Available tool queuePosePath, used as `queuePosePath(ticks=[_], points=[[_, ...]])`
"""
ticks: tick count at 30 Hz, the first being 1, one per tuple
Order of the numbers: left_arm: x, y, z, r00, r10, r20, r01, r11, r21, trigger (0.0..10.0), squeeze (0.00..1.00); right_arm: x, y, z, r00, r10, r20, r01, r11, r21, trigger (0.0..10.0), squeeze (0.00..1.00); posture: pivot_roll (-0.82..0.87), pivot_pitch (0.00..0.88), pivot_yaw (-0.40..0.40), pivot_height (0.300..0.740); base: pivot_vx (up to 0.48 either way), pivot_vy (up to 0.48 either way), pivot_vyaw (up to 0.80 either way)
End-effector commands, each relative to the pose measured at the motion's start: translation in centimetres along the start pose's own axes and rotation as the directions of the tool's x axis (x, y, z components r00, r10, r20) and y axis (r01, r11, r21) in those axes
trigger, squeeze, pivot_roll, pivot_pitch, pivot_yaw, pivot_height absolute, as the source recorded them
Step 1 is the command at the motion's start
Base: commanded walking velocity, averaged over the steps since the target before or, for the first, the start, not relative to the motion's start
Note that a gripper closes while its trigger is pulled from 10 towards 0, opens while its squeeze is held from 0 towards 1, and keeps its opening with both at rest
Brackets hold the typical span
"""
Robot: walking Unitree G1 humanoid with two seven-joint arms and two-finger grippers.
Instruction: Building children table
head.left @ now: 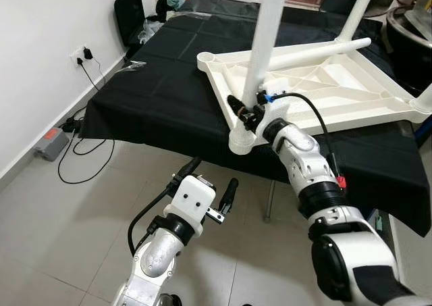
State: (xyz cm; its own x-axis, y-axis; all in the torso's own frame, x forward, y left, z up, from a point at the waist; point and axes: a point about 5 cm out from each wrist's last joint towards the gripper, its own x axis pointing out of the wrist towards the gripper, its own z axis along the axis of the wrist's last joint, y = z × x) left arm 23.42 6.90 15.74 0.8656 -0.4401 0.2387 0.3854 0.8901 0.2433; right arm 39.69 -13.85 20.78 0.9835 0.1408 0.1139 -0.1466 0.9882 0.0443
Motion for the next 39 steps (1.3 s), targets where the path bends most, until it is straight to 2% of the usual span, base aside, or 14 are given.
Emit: queuePosePath(ticks=[1,2,4,6,13,14,18,19,21,22,29,30,31,39], points=[[-0.1,-0.2,-0.5,1.0,-0.007,-0.027,0.008,1.0,0.008,10.0,0.0,-1.1,-3.3,-1.0,0.963,-0.265,-0.047,0.266,0.964,0.029,0.0,0.0,0.15,0.142,-0.061,0.74,0.0,0.0,0.0],[-0.1,-0.2,-0.5,1.0,-0.007,-0.027,0.008,1.0,0.008,10.0,0.0,-1.1,-3.3,-1.0,0.963,-0.265,-0.047,0.266,0.964,0.029,0.0,0.0,0.15,0.142,-0.061,0.74,0.0,0.0,0.0],[-0.1,-0.1,-0.5,1.0,-0.009,-0.029,0.009,1.0,0.01,10.0,0.0,-2.2,-3.7,0.2,0.85,-0.527,-0.004,0.526,0.848,0.062,0.0,0.0,0.16,0.143,-0.061,0.74,0.0,0.0,0.0],[-0.1,-0.2,-0.5,1.0,-0.009,-0.03,0.01,1.0,0.013,10.0,0.0,-2.4,-3.0,0.6,0.813,-0.582,0.0,0.58,0.81,0.084,0.0,0.0,0.15,0.142,-0.061,0.74,0.0,0.0,0.0],[-0.1,-0.2,-0.5,1.0,-0.008,-0.029,0.008,1.0,0.013,10.0,0.0,-1.8,0.0,0.8,0.829,-0.558,-0.022,0.557,0.822,0.118,0.0,0.0,0.16,0.14,-0.067,0.74,0.0,0.0,0.0],[-0.1,-0.2,-0.5,1.0,-0.008,-0.029,0.008,1.0,0.013,10.0,0.0,-1.5,0.9,0.9,0.864,-0.504,-0.015,0.501,0.856,0.128,10.0,0.0,0.16,0.14,-0.066,0.74,0.0,0.0,0.0],[-0.1,-0.2,-0.5,1.0,-0.007,-0.03,0.007,1.0,0.012,10.0,0.0,-1.3,1.6,0.9,0.898,-0.439,0.001,0.436,0.892,0.118,10.0,0.11,0.16,0.143,-0.068,0.74,0.0,0.0,0.0],[0.0,-0.2,-0.5,0.999,-0.006,-0.031,0.007,1.0,0.011,10.0,0.0,-1.2,2.1,0.9,0.919,-0.394,0.005,0.391,0.913,0.113,10.0,1.0,0.15,0.149,-0.067,0.74,0.0,0.0,0.0],[0.0,-0.2,-0.5,0.999,-0.006,-0.031,0.007,1.0,0.011,10.0,0.0,-1.2,2.1,0.9,0.919,-0.394,0.005,0.391,0.913,0.113,10.0,1.0,0.15,0.149,-0.067,0.74,0.0,0.0,0.0],[0.0,-0.2,-0.5,0.999,-0.005,-0.032,0.005,1.0,0.009,10.0,0.0,-1.1,2.3,1.1,0.945,-0.325,0.023,0.321,0.941,0.108,10.0,0.0,0.16,0.153,-0.069,0.74,0.0,0.0,0.0],[0.0,-0.1,-0.5,1.0,-0.002,-0.031,0.002,1.0,0.007,10.0,0.0,-0.7,1.1,1.3,0.99,-0.138,0.038,0.135,0.988,0.08,10.0,0.0,0.15,0.161,-0.066,0.74,0.0,0.0,0.0],[0.1,-0.1,-0.5,1.0,-0.001,-0.031,0.001,1.0,0.007,10.0,0.0,-0.6,0.7,1.1,0.999,-0.024,0.022,0.022,0.997,0.08,10.0,0.0,0.15,0.163,-0.068,0.74,0.0,0.0,0.0],[0.1,-0.1,-0.5,1.0,0.0,-0.03,0.0,1.0,0.007,10.0,0.0,-0.5,0.1,0.9,0.993,0.118,-0.001,-0.118,0.99,0.076,10.0,0.0,0.15,0.165,-0.065,0.74,0.0,0.0,0.0],[0.0,-0.1,-0.4,1.0,-0.001,-0.031,0.001,1.0,0.009,10.0,0.0,-0.9,-0.6,0.8,0.91,0.412,-0.045,-0.411,0.911,0.028,10.0,0.0,0.16,0.169,-0.065,0.74,0.0,0.0,0.0]])
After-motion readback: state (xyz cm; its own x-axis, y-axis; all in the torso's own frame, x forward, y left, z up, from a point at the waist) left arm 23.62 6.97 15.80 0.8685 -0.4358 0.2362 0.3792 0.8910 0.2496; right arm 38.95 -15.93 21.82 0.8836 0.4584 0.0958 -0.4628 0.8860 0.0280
